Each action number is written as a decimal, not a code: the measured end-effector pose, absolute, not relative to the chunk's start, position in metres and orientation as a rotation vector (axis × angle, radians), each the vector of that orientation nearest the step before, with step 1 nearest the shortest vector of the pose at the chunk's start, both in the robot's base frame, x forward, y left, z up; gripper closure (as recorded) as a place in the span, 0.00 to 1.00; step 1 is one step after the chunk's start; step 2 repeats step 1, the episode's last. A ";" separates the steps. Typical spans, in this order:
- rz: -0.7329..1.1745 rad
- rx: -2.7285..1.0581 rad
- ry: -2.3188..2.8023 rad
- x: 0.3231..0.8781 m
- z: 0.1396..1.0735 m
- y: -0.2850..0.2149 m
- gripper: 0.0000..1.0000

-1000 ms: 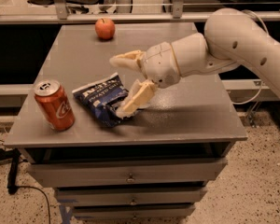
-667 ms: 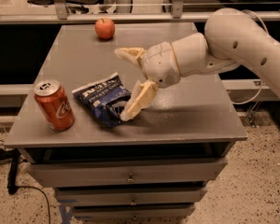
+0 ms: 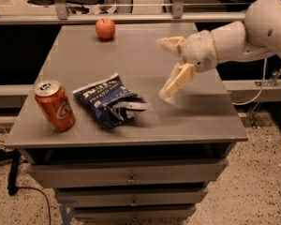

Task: Move blue chip bag near coke can

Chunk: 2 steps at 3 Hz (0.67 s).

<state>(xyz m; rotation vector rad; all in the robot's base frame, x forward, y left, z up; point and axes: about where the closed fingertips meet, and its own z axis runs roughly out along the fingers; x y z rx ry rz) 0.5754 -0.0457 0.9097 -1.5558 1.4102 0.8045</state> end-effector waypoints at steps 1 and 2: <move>0.700 -1.500 1.499 0.617 0.923 -0.102 0.00; 0.700 -1.500 1.499 0.617 0.923 -0.102 0.00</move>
Offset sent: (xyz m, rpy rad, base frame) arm 0.0000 0.0000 0.0000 0.0000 0.0000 0.0000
